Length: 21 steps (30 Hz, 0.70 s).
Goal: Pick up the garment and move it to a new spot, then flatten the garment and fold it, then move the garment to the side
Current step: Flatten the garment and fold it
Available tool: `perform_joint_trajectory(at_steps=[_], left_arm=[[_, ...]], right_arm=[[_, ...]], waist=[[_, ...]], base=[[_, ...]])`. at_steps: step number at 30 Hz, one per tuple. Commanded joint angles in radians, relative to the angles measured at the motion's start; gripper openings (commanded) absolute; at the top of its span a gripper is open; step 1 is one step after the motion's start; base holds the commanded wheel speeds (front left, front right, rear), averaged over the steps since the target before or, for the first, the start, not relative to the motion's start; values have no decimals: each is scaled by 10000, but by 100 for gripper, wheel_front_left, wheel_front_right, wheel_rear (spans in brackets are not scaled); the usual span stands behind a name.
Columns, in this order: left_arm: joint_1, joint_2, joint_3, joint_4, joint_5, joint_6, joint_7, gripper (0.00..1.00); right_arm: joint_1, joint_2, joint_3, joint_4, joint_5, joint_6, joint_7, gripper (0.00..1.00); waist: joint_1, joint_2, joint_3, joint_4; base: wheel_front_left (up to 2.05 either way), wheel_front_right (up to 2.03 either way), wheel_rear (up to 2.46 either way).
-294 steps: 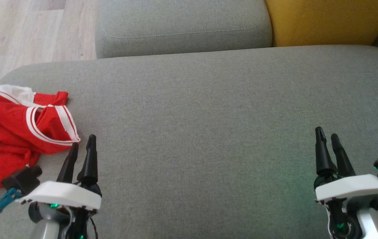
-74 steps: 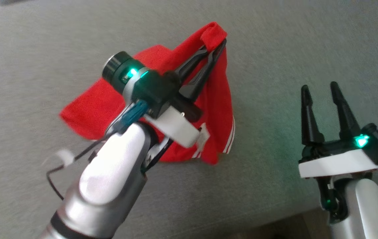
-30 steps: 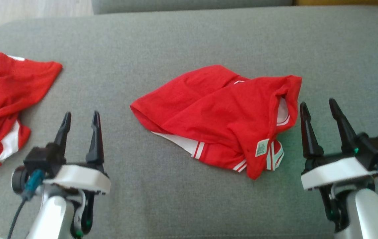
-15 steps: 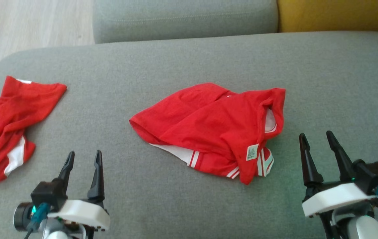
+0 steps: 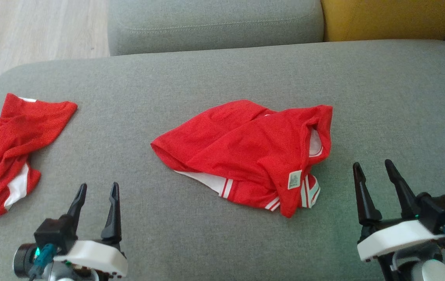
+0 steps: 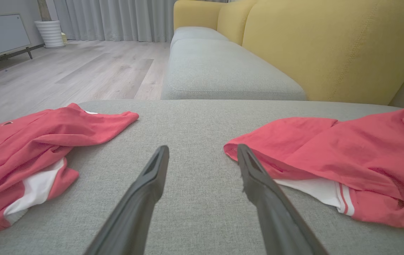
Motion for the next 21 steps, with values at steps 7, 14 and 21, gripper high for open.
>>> perform_joint_trajectory(at_steps=[7, 14, 21], left_arm=[[-515, 228, 270, -223, -65, 64, -36, 100], [-573, 205, 202, -93, -82, 53, -89, 100], [-681, 175, 100, -91, -64, 68, -114, 100]], right_arm=[[-293, -47, 197, -412, -61, 77, -17, 100], [-287, -47, 163, -403, -49, 77, -31, 100], [-261, -47, 110, -422, -14, 77, -42, 100]], waist=[[0, 0, 34, -12], [0, 0, 10, 20], [0, 0, 36, 124]], base=[[0, 0, 0], [0, 0, 0], [0, 0, 0]])
